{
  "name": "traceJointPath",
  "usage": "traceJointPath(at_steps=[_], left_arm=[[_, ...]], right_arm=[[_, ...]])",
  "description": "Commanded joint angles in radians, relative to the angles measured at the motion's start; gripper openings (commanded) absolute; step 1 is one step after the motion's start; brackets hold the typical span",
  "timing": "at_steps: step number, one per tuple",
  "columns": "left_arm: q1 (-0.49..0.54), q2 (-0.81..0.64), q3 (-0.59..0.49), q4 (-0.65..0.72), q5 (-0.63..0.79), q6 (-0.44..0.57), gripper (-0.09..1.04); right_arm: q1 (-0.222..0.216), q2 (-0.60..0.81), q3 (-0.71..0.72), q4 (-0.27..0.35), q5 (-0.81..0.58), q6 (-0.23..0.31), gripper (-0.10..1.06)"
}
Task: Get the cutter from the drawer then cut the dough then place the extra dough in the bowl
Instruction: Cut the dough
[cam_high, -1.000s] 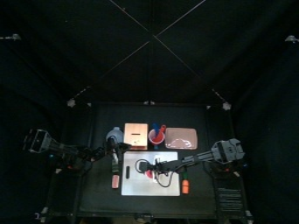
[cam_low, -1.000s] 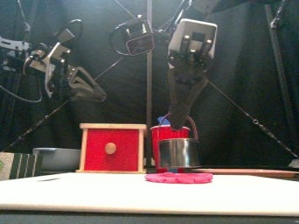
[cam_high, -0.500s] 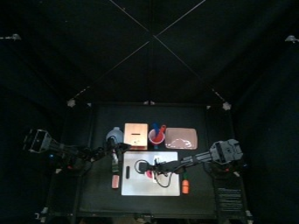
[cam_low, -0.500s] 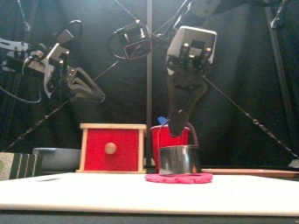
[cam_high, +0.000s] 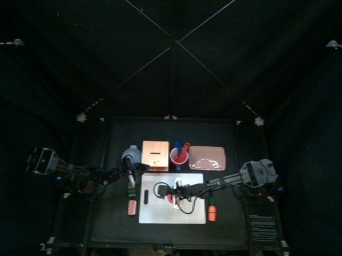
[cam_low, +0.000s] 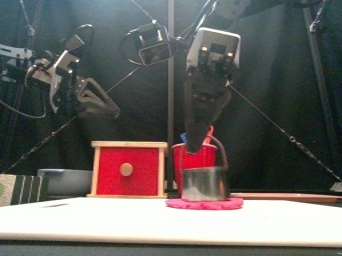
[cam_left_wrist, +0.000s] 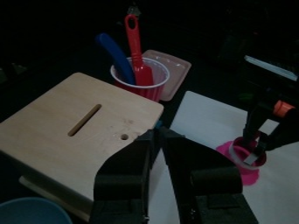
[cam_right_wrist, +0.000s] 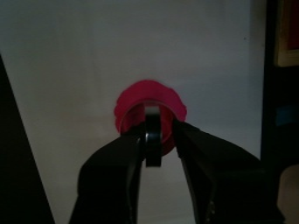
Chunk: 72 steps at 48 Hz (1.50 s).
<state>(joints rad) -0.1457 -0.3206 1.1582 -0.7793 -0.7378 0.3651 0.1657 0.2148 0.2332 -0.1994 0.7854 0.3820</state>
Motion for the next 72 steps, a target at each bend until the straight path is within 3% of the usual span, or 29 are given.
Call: traceJointPath(at_steps=[1, 6, 18, 24, 30, 35, 42, 49, 55, 60, 65, 72], left_arm=[[-0.003, -0.003, -0.018, -0.002, 0.000, 0.003, 0.58], [-0.003, -0.003, -0.023, 0.000, 0.005, 0.003, 0.58], [-0.018, 0.002, -0.063, 0.044, 0.009, 0.012, 0.58], [-0.044, 0.028, -0.092, 0.155, 0.012, 0.012, 0.58], [-0.055, 0.077, -0.126, 0.282, 0.011, 0.002, 0.59], [-0.071, 0.124, -0.167, 0.333, 0.011, 0.000, 0.59], [-0.107, 0.201, -0.236, 0.341, 0.011, 0.000, 0.60], [-0.137, 0.272, -0.278, 0.334, 0.003, -0.006, 0.67], [-0.160, 0.339, -0.302, 0.308, -0.032, -0.026, 0.78], [-0.172, 0.400, -0.319, 0.287, -0.115, -0.051, 0.84], [-0.192, 0.469, -0.339, 0.284, -0.230, -0.067, 0.86], [-0.201, 0.518, -0.356, 0.284, -0.275, -0.072, 0.86]], right_arm=[[-0.003, -0.049, -0.025, 0.002, -0.009, 0.003, 0.85], [-0.002, -0.058, -0.025, 0.002, -0.003, 0.005, 0.92], [-0.003, -0.170, 0.003, -0.009, -0.009, 0.011, 0.92], [-0.005, -0.268, 0.075, -0.035, -0.071, 0.078, 0.93], [0.002, -0.374, 0.215, -0.155, -0.232, 0.163, 0.92], [0.012, -0.453, 0.351, -0.270, -0.422, 0.199, 0.92], [0.002, -0.535, 0.514, -0.273, -0.669, 0.264, 0.92], [-0.048, -0.581, 0.676, -0.250, -0.957, 0.268, 0.92], [-0.091, -0.568, 0.782, -0.221, -1.180, 0.244, 0.92], [-0.110, -0.525, 0.824, -0.187, -1.262, 0.181, 0.92], [-0.109, -0.453, 0.827, -0.083, -1.324, 0.035, 0.92], [-0.080, -0.345, 0.847, 0.156, -1.514, -0.184, 0.92]])
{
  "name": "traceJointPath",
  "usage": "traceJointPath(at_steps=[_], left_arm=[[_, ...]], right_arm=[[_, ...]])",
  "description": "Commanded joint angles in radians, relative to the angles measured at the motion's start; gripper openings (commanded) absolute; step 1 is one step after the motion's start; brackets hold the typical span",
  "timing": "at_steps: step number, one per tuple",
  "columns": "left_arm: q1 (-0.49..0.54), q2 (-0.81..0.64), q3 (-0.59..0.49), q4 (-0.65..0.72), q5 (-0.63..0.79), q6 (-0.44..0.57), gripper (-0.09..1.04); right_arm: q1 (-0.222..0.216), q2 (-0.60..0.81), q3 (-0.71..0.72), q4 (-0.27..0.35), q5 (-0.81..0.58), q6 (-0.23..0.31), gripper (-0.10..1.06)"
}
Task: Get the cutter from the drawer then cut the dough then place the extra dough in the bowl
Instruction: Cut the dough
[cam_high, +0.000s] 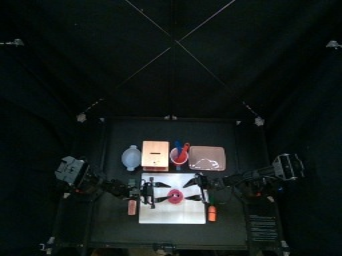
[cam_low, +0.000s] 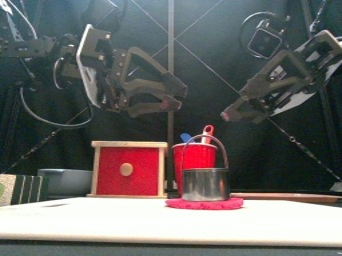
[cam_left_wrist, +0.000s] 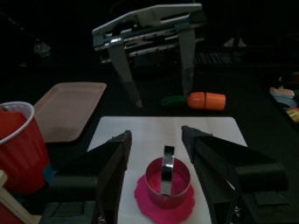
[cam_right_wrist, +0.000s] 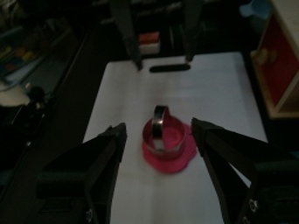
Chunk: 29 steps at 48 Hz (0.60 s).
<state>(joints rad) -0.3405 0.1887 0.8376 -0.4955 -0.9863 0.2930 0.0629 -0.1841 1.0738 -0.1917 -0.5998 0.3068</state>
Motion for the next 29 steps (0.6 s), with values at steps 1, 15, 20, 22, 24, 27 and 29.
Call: traceJointPath(at_steps=[1, 15, 20, 22, 24, 27, 29], left_arm=[[-0.006, 0.012, -0.035, 0.002, -0.026, 0.000, 0.86], [-0.017, 0.055, -0.040, -0.014, -0.026, -0.005, 0.86], [-0.015, 0.097, -0.046, -0.031, -0.026, -0.006, 0.86], [-0.015, 0.114, -0.052, -0.034, -0.026, -0.006, 0.86], [-0.014, 0.123, -0.057, -0.034, -0.026, -0.006, 0.85], [-0.012, 0.130, -0.060, -0.035, -0.023, -0.006, 0.85], [-0.011, 0.132, -0.060, -0.035, -0.017, -0.006, 0.85]], right_arm=[[0.037, 0.069, 0.011, 0.186, -0.156, -0.135, 0.92], [0.287, 0.285, -0.025, 0.574, -0.390, -0.282, 0.92], [0.318, 0.350, -0.048, 0.617, -0.449, -0.285, 0.92], [0.319, 0.374, -0.054, 0.626, -0.466, -0.285, 0.92], [0.319, 0.394, -0.061, 0.629, -0.482, -0.285, 0.92], [0.318, 0.417, -0.071, 0.630, -0.495, -0.287, 0.92], [0.319, 0.426, -0.075, 0.630, -0.502, -0.287, 0.92]])
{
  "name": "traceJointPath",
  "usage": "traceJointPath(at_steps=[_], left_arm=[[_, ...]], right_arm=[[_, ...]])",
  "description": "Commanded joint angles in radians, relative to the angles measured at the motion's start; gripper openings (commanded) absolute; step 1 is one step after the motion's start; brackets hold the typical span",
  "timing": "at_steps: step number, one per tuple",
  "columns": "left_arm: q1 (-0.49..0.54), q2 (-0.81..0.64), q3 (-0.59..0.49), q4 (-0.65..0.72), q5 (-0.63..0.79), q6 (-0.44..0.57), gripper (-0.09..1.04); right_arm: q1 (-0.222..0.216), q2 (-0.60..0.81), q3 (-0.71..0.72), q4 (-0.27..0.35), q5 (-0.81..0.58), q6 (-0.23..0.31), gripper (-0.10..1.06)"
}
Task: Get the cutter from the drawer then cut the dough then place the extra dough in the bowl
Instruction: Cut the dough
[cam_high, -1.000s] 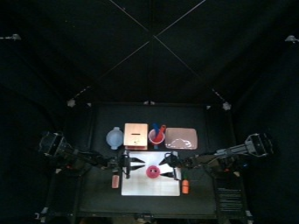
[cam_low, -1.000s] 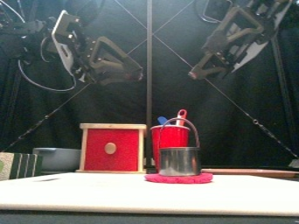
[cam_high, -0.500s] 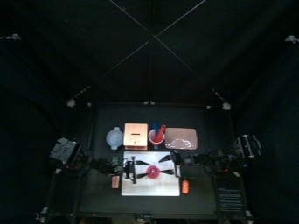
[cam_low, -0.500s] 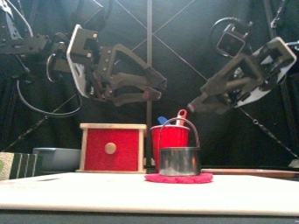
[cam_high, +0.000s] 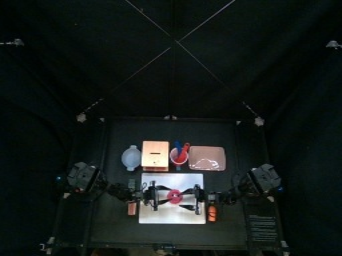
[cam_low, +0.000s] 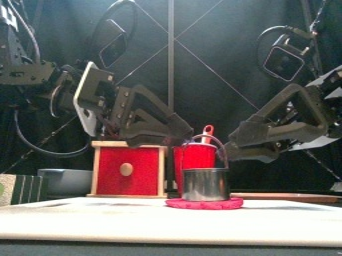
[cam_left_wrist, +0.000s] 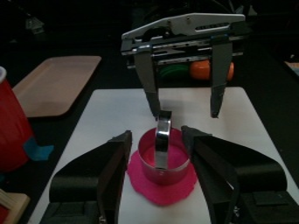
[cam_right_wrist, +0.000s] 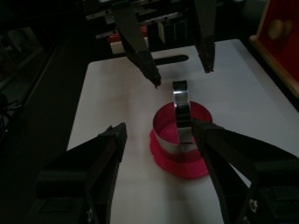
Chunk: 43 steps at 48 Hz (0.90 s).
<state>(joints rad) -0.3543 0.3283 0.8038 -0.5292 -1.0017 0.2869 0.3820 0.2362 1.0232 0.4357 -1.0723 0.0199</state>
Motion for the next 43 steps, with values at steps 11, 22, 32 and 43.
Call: traceJointPath(at_steps=[11, 22, 32, 43], left_arm=[[0.014, -0.009, -0.034, 0.000, 0.044, 0.002, 0.85], [0.014, -0.005, -0.040, 0.000, 0.066, 0.005, 0.85], [0.028, -0.003, -0.043, 0.002, 0.087, 0.008, 0.85], [0.043, -0.011, -0.046, 0.000, 0.127, 0.009, 0.85]], right_arm=[[-0.038, 0.005, -0.025, -0.017, -0.029, -0.006, 0.92], [-0.055, -0.021, -0.028, -0.049, -0.028, -0.005, 0.92], [-0.054, -0.046, -0.021, -0.034, -0.014, 0.009, 0.92], [-0.055, -0.074, -0.032, 0.038, 0.077, 0.000, 0.92]])
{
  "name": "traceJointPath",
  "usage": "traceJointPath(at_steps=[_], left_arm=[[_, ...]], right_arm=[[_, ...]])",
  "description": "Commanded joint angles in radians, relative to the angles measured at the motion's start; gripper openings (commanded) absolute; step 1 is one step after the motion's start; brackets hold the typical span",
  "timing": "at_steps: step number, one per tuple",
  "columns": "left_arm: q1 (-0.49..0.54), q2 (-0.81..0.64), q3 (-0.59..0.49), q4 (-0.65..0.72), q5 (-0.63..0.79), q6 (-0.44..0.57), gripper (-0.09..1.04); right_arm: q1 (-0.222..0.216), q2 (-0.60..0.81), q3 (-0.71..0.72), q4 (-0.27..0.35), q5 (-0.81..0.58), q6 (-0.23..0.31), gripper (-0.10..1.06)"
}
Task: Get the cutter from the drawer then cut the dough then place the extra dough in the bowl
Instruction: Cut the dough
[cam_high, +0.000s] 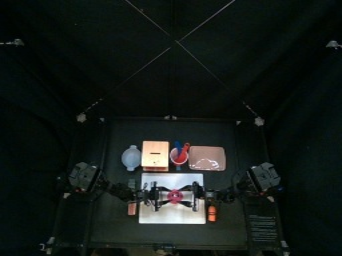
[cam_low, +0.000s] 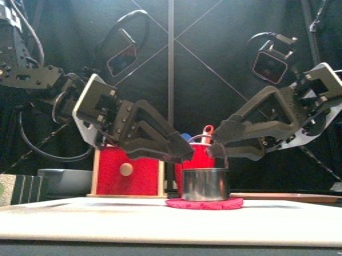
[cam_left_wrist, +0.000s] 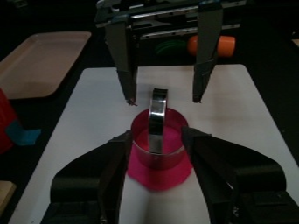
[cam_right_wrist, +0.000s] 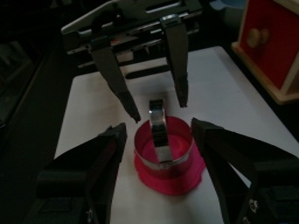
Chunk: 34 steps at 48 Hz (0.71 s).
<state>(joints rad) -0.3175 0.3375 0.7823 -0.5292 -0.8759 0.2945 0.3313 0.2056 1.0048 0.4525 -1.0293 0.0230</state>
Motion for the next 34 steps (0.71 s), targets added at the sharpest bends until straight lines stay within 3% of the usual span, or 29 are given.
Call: traceJointPath(at_steps=[1, 23, 34], left_arm=[[0.006, -0.020, -0.025, 0.000, 0.003, 0.002, 0.85], [0.014, -0.009, -0.046, 0.020, 0.021, 0.003, 0.75], [0.017, -0.005, -0.052, 0.021, 0.041, 0.003, 0.71]], right_arm=[[-0.006, -0.044, -0.015, 0.026, 0.046, -0.003, 0.92], [-0.012, -0.032, -0.017, -0.015, 0.069, -0.009, 0.91], [-0.011, -0.032, -0.018, -0.023, 0.074, -0.009, 0.81]])
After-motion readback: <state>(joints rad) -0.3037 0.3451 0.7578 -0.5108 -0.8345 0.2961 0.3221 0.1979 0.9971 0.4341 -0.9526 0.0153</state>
